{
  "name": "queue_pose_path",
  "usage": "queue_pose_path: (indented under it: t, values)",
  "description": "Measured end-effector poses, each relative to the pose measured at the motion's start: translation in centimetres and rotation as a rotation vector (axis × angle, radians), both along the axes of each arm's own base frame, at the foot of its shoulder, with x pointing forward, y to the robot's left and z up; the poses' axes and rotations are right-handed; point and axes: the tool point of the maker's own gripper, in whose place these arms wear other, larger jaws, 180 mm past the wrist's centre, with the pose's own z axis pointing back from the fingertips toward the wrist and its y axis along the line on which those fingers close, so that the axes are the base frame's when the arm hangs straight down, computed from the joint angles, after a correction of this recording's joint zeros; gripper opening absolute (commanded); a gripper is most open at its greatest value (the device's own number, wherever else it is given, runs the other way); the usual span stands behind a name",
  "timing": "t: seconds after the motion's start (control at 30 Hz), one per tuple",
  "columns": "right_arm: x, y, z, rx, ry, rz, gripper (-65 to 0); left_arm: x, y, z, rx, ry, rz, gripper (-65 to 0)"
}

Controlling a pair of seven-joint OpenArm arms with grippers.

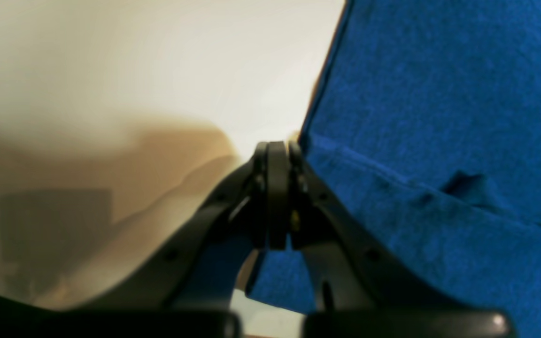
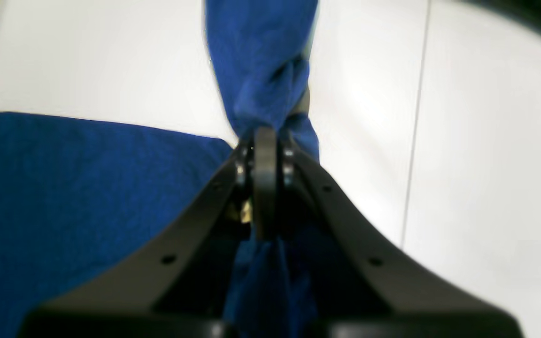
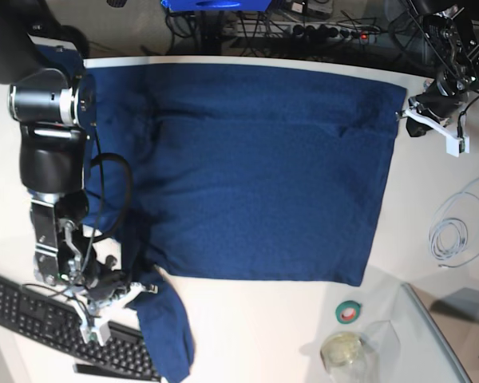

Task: Layout the t-shirt on the table in an organized manner, then fold the t-shirt properly
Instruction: 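Drag the held sleeve with the right gripper across the shirt body, then lower the sleeve onto the shirt middle with the right gripper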

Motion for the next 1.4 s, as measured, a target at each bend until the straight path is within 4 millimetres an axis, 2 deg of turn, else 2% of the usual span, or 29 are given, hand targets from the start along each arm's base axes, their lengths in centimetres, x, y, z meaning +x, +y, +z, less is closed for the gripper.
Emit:
queue_pose_path:
  t: [0.1,0.23,0.33,0.47,0.5,0.57,0.67,0.73,0.77,0.83,0.93,1.03,1.13,1.23,1.4]
  values:
    - [-1.0,2.2,1.4,-0.029,-0.019,0.082,-64.8,0.0,0.0,0.0,0.001,0.0,0.0,-65.0]
    - [-3.7,8.6,2.0,-0.062,-0.035,0.278,-64.8,0.0,0.0,0.0,0.001,-0.001,0.0,-65.0]
    - [-6.6,12.2,0.5,-0.07,-0.007,0.382,-64.8,0.1,0.0,0.0,0.0,-0.001,-0.001,-65.0]
    - [-9.5,14.0,-2.0,-0.071,0.061,0.438,-64.1,0.1,0.0,0.0,0.001,-0.001,-0.001,-65.0]
    - [-9.7,14.3,-2.4,-0.07,0.072,0.445,-63.8,0.0,0.0,0.0,0.001,0.0,-0.001,-65.0]
    - [-10.2,14.5,-3.3,-0.07,0.103,0.453,-58.7,0.0,0.0,0.0,0.002,0.0,-0.001,-65.0]
    - [-11.3,13.9,-4.8,-0.088,0.175,0.457,-44.0,0.0,0.0,0.0,0.002,0.0,-0.002,-65.0]
    - [-11.4,13.7,-5.0,-0.089,0.182,0.454,-37.5,0.0,0.0,0.0,0.002,0.0,-0.001,-65.0]
    - [-11.3,13.7,-4.8,-0.09,0.176,0.453,-36.5,0.0,0.0,0.0,0.001,-0.001,-0.001,-65.0]
    - [-10.3,13.6,-4.0,-0.065,0.143,0.425,-36.6,0.0,0.0,0.0,0.001,-0.001,-0.001,-65.0]
    - [-6.0,11.7,-2.1,0.008,0.059,0.233,-35.9,-0.1,0.2,0.1,0.005,0.001,-0.001,-65.0]
    - [-3.2,10.0,-3.3,0.009,0.087,0.133,-35.9,-0.4,0.3,0.0,0.008,0.009,0.0,-65.0]
    - [-4.0,10.4,-6.9,0.017,0.203,0.128,-35.9,-0.6,0.4,-0.1,0.01,0.013,0.0,-65.0]
    - [-5.1,11.3,-9.3,0.044,0.225,0.111,-35.9,-0.8,1.6,0.5,0.018,-0.008,0.047,-65.0]
    - [-4.5,11.1,-9.4,0.048,0.208,0.095,-35.9,-1.6,3.2,0.8,0.034,-0.007,0.09,-65.0]
